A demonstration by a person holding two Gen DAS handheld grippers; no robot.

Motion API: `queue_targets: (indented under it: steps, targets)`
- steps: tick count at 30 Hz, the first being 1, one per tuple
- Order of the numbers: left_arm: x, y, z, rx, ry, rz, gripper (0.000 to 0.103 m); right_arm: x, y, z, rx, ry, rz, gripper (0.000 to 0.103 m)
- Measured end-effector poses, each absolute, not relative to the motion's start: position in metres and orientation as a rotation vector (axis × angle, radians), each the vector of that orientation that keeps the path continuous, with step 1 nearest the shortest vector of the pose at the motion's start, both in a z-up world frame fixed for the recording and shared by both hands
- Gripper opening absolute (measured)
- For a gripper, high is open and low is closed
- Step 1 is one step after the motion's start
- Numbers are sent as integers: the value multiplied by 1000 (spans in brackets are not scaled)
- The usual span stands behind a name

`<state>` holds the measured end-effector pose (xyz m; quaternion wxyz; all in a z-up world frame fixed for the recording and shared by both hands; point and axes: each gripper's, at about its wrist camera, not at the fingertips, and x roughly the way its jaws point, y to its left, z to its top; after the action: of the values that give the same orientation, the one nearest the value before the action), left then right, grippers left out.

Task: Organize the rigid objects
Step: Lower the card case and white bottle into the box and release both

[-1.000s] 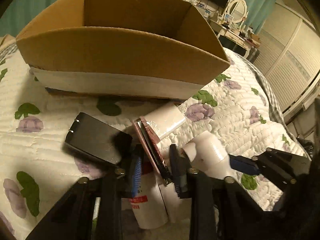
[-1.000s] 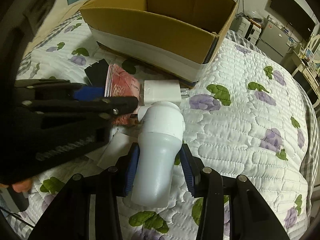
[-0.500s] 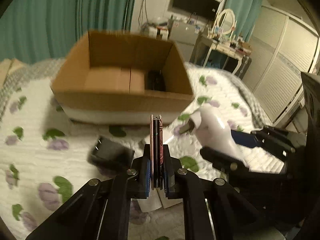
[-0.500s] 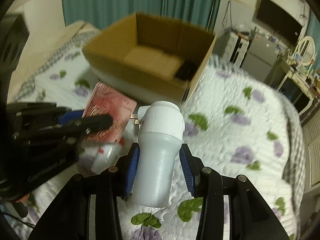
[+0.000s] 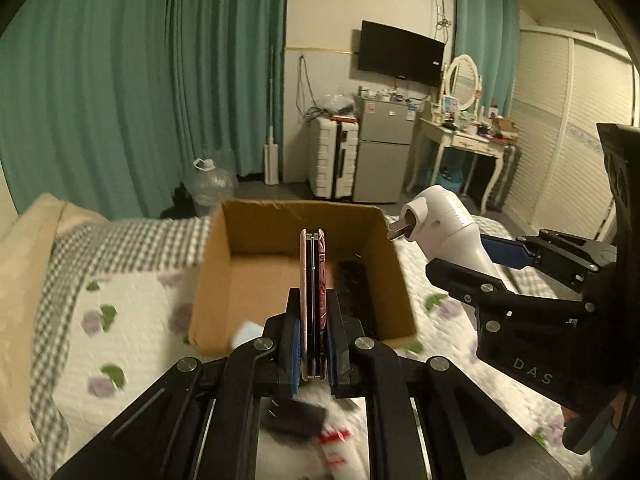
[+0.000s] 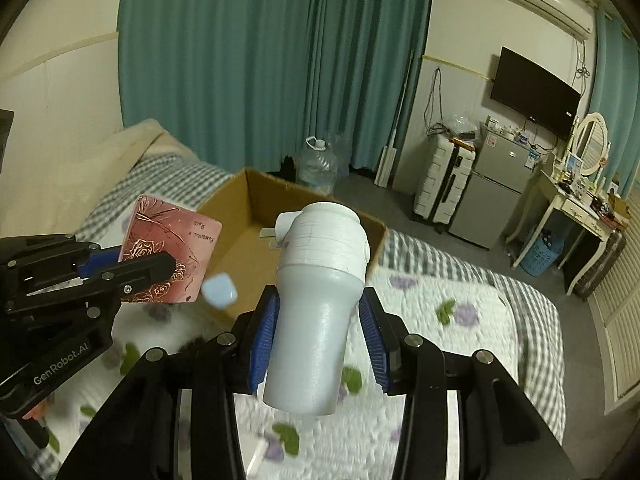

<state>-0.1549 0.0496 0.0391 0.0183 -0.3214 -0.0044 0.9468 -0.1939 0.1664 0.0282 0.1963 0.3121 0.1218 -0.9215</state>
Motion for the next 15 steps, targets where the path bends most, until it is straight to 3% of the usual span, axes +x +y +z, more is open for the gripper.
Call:
queue_targets:
  steps: [15]
  targets:
    - [-249,17,-35,-1164,68,2962,10,-308,133,-60,995,245,-2526,41]
